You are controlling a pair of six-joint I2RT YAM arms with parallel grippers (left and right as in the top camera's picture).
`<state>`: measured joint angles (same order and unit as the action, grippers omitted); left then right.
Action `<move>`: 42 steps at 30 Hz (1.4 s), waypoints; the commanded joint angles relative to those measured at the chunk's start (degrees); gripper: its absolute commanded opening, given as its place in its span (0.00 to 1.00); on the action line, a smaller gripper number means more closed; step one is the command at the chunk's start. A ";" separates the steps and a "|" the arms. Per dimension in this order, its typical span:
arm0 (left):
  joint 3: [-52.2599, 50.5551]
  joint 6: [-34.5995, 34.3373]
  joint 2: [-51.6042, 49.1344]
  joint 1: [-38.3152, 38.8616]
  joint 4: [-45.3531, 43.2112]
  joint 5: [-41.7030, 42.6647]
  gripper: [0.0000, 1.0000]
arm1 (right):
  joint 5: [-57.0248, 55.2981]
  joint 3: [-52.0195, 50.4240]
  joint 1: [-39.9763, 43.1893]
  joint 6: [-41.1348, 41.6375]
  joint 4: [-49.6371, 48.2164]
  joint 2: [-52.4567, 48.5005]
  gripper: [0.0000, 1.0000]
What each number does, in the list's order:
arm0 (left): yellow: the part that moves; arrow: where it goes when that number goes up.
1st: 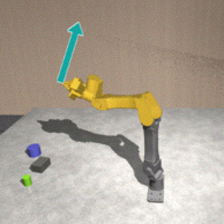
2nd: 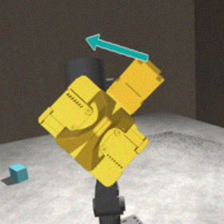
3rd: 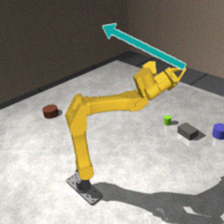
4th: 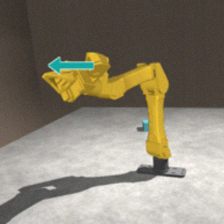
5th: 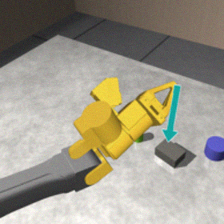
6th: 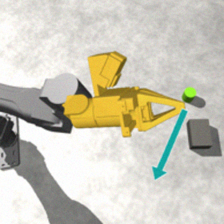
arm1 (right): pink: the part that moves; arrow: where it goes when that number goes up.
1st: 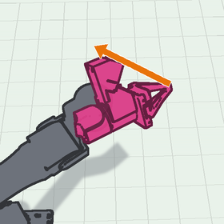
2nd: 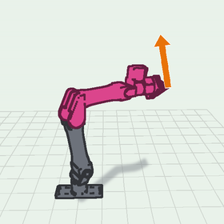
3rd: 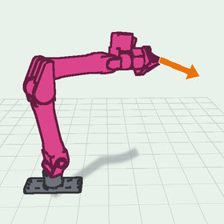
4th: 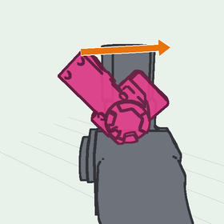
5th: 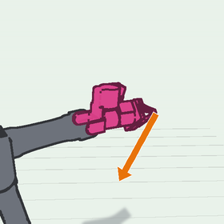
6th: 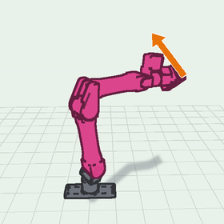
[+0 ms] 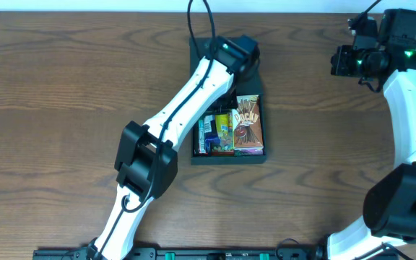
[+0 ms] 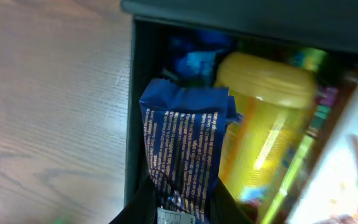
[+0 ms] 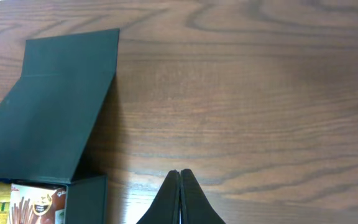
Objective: Pack container
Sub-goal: 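Carry the purple candy bar into the box and release it, then raise both grippers to the lid's top edge behind the box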
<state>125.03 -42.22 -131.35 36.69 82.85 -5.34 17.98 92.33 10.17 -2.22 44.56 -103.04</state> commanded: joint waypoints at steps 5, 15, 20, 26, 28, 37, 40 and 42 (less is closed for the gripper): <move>-5.35 2.99 1.31 -0.26 -5.38 -2.71 0.06 | -0.20 0.87 0.42 -1.75 -0.22 0.74 0.03; -8.11 9.03 1.31 -1.40 -6.23 -2.51 0.09 | -0.15 0.87 0.42 -1.70 0.87 0.74 0.02; -8.20 9.03 1.31 -2.03 -6.01 -2.49 0.67 | -0.13 0.87 0.42 -1.66 1.70 0.74 0.02; -7.43 9.73 6.56 -4.55 -9.25 -2.12 0.67 | 0.17 0.87 0.33 -0.79 2.93 0.74 0.02; -7.43 10.14 10.47 -6.16 -12.24 -2.10 0.63 | 0.33 0.87 0.24 1.22 2.95 0.74 0.02; -8.15 15.15 16.17 -16.65 -18.23 2.12 0.06 | 6.05 -0.22 -2.62 2.60 2.97 0.46 0.02; -8.70 15.91 13.00 -20.06 -18.75 8.68 0.06 | 6.10 -1.64 -4.63 2.60 2.67 -0.57 0.01; -8.70 16.59 10.16 -21.84 -19.15 12.17 0.06 | 6.49 -3.04 -6.12 2.60 1.86 -1.70 0.02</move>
<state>117.40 -27.75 -117.21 16.62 63.83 0.80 22.90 91.18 5.85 -0.43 46.63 -103.13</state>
